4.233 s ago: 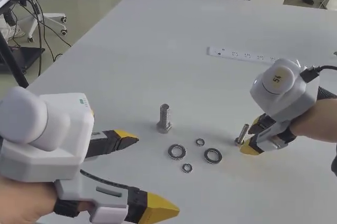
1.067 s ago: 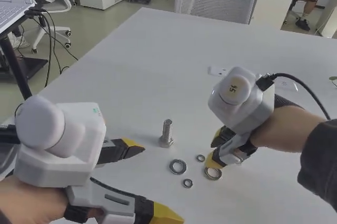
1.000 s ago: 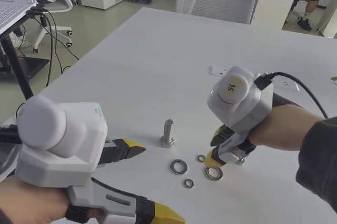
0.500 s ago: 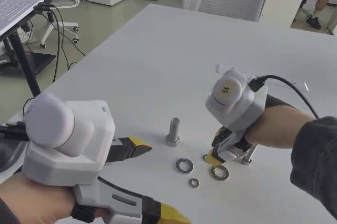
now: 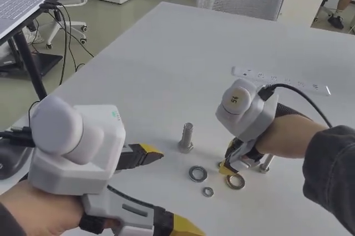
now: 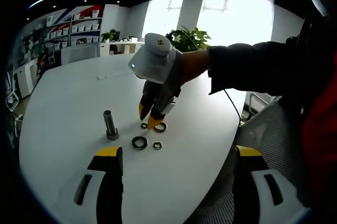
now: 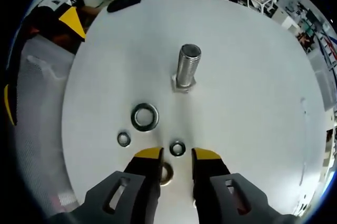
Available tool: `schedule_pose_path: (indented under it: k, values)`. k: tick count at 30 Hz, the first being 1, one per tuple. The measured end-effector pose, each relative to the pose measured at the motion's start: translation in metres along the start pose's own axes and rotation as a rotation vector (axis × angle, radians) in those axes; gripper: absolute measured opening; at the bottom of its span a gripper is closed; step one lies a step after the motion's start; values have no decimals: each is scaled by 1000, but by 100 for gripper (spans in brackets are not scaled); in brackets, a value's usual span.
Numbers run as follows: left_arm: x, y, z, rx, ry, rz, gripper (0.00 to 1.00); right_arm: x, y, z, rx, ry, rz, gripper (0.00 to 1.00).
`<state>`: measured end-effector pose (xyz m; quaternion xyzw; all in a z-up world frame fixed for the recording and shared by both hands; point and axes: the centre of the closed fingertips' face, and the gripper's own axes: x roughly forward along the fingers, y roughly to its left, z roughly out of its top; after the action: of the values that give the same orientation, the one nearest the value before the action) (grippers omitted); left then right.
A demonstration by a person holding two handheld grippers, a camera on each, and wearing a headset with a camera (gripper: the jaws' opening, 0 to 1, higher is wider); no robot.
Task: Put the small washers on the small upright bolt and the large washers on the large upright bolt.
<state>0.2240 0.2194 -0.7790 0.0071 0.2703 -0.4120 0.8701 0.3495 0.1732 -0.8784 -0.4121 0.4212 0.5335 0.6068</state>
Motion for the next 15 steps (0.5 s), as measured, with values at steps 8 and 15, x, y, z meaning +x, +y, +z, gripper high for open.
schedule_pose_path:
  k: [8, 15]
  values:
    - [0, 0, 0, -2, 0, -2, 86, 1, 0, 1, 3, -1, 1, 22]
    - [0, 0, 0, -1, 2, -2, 86, 1, 2, 0, 26, -2, 15, 20]
